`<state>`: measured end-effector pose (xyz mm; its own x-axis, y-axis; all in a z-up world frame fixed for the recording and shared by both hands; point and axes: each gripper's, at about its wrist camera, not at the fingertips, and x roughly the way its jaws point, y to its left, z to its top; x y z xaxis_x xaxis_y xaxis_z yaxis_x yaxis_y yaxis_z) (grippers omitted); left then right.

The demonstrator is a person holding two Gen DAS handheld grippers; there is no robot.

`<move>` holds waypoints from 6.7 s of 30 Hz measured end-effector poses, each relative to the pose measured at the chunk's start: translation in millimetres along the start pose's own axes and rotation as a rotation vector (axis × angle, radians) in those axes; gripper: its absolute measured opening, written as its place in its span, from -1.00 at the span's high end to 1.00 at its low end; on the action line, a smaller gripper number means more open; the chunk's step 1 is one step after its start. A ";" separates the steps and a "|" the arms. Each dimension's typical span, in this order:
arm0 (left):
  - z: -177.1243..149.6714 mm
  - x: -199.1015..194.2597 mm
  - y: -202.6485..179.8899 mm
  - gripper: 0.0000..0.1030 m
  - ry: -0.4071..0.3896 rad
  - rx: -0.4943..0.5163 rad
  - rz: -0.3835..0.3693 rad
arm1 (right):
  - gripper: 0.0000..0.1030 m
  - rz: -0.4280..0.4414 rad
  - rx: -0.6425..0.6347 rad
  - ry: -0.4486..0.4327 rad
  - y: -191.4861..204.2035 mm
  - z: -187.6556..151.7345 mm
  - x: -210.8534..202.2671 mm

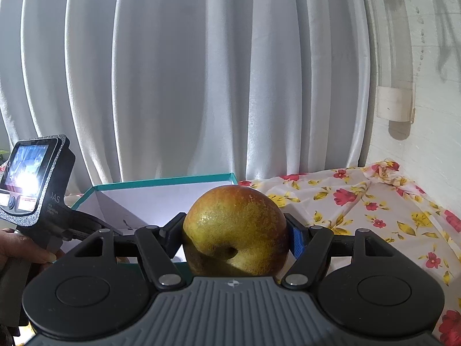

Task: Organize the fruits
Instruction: 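Carry the orange into the teal box and open the left tool while the right tool carries the apple, then lower the red-yellow apple into the teal box and open the right tool, then withdraw both tools from the box toward the remaining fruit, then close the left tool on the red cherry tomato, then lift the tomato with the left tool while the right tool grasps a yellow-green pear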

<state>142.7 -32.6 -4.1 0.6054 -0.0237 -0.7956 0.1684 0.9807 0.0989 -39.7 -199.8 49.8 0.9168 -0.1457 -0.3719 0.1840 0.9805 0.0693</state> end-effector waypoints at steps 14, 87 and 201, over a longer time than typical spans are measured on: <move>-3.4 -16.2 -0.3 -0.99 -0.063 0.020 -0.053 | -0.36 0.010 -0.010 -0.012 2.9 5.3 7.5; -118.0 -108.7 83.2 -1.00 -0.083 -0.222 0.035 | -1.00 0.191 -0.145 -0.059 45.5 -13.9 39.9; -159.8 -118.5 76.3 0.42 -0.090 -0.102 -0.141 | -0.73 0.162 -0.172 0.164 103.8 -139.9 -36.0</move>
<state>-40.5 76.0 2.2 0.6495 -0.1752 -0.7399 0.1794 0.9809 -0.0748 -103.2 -74.3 -59.1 0.8572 0.0240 -0.5144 -0.0359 0.9993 -0.0131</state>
